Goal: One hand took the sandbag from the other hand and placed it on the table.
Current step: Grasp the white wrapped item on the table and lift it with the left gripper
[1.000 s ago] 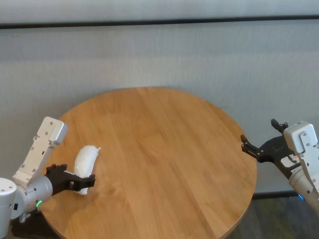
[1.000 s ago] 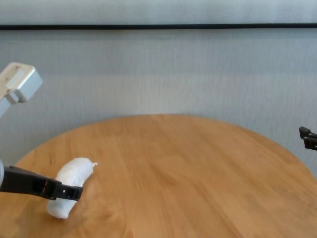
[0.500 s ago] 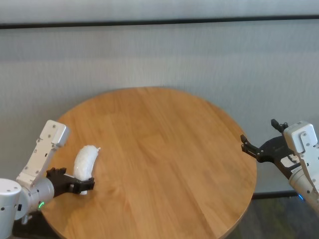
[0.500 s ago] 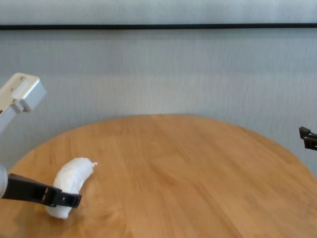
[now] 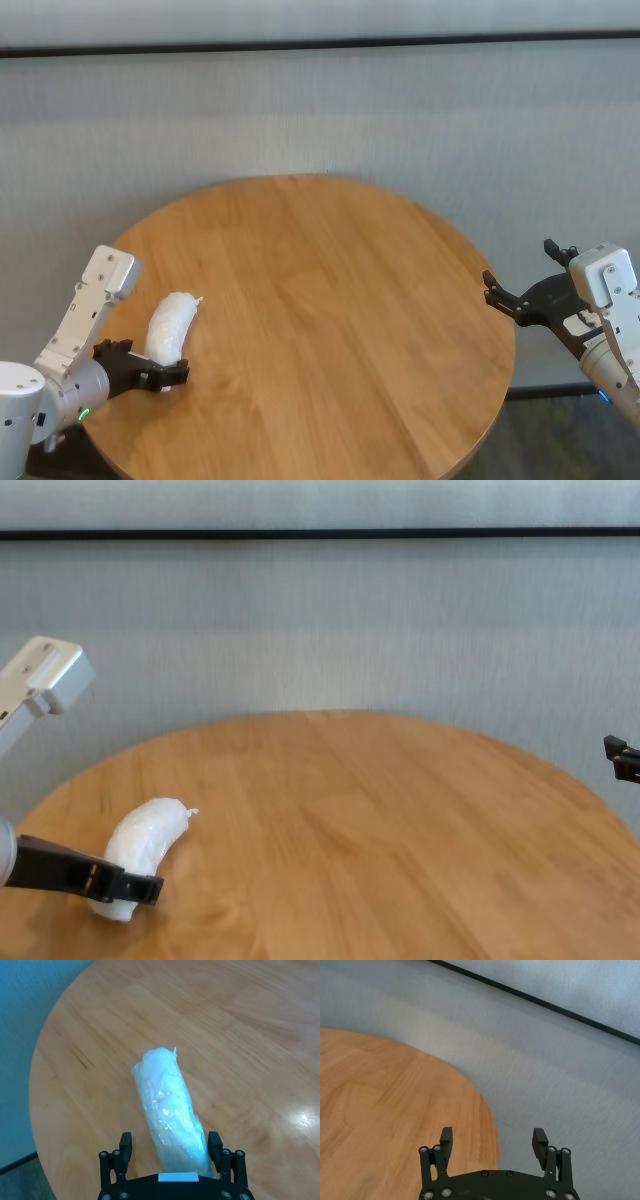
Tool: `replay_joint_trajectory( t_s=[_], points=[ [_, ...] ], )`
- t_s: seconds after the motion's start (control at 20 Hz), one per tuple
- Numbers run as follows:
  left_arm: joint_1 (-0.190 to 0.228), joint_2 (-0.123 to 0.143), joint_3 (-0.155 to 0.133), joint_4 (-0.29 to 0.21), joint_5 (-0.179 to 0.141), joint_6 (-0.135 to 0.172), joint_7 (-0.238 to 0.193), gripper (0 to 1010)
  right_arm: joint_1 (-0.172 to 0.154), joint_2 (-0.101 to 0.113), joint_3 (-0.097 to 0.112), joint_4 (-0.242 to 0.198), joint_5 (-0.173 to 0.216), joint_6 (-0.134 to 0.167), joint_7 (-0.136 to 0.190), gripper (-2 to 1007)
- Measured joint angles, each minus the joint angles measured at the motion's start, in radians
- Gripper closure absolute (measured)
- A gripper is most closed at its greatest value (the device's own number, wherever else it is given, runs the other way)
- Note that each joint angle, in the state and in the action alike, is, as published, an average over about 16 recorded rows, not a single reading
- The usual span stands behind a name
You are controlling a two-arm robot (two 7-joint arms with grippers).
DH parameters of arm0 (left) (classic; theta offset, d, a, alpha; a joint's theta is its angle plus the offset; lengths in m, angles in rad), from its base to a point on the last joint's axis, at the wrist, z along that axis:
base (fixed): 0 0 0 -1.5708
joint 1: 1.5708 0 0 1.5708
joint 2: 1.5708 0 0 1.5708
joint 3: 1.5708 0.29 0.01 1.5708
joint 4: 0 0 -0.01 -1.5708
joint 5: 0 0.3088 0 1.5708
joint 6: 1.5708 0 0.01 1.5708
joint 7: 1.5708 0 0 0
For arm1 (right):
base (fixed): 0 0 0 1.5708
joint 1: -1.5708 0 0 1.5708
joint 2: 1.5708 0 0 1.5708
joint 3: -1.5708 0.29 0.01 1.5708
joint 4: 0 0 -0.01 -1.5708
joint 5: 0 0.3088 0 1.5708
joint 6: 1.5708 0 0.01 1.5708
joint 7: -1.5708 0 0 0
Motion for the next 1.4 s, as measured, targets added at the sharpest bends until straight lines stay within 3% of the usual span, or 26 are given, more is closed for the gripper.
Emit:
replay_joint_trajectory(
  t_s=[0.75, 1.4],
  points=[
    [0.001, 0.001, -0.002, 0.003, 0.01, -0.017, -0.015, 47, 0.0, 0.0, 0.0, 0.0, 0.0, 0.0, 0.0, 4],
    [0.001, 0.001, -0.002, 0.002, 0.008, -0.015, -0.011, 325, 0.0, 0.0, 0.0, 0.0, 0.0, 0.0, 0.0, 4]
  ],
)
